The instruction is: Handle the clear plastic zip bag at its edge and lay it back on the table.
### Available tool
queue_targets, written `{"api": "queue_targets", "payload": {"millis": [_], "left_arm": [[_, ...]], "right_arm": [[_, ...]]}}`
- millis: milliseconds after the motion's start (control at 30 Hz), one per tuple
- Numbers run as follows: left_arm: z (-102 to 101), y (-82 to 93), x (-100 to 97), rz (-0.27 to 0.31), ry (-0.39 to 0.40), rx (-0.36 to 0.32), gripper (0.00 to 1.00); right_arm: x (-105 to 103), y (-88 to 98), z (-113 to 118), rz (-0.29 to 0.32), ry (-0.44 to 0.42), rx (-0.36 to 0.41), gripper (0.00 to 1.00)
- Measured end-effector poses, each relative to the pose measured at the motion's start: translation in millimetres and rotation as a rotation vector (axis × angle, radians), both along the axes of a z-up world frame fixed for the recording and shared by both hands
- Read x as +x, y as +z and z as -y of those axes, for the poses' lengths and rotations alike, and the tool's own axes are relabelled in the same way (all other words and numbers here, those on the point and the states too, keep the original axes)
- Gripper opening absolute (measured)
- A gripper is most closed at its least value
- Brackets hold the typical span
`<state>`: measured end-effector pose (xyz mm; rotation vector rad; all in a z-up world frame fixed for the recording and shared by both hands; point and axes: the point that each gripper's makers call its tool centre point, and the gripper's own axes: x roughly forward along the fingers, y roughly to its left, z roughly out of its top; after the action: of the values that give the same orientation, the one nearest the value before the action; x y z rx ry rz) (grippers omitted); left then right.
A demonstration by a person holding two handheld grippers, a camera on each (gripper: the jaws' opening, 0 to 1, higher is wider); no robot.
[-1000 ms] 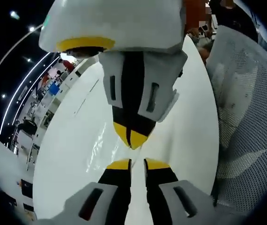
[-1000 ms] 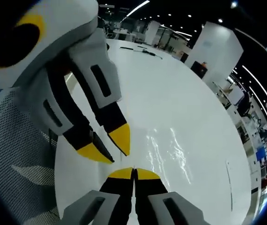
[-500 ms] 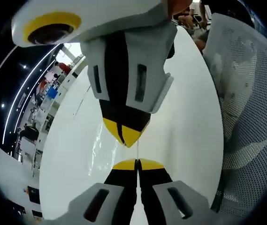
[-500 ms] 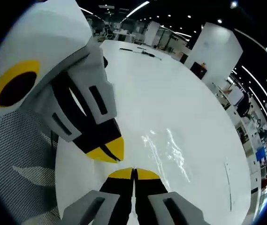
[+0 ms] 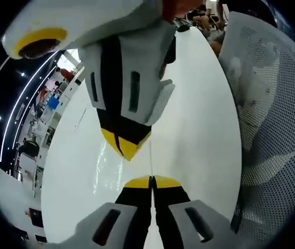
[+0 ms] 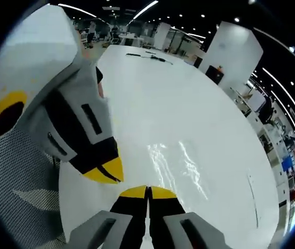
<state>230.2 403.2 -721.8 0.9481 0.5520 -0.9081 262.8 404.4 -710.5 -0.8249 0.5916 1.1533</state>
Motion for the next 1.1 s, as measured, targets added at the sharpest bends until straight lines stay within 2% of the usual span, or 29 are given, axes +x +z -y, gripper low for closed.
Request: {"api": "queue_targets", "payload": {"millis": [167,533,1100], "left_arm": [[5,-8.4,-9.3,-0.013,-0.032,0.021,0.00],[7,-22.2,-20.8,-0.050,-0.046,0.028,0.00],[8,-27.1,-26.0,-0.065,-0.046,0.024,0.00]], "right_arm": [[9,6.3,2,0.009,-0.054,0.019,0.00],[24,17.8,8,0.041,-0.117,0.043,0.00],[32,22.6,8,0.073,-0.114,0.039,0.00]]}}
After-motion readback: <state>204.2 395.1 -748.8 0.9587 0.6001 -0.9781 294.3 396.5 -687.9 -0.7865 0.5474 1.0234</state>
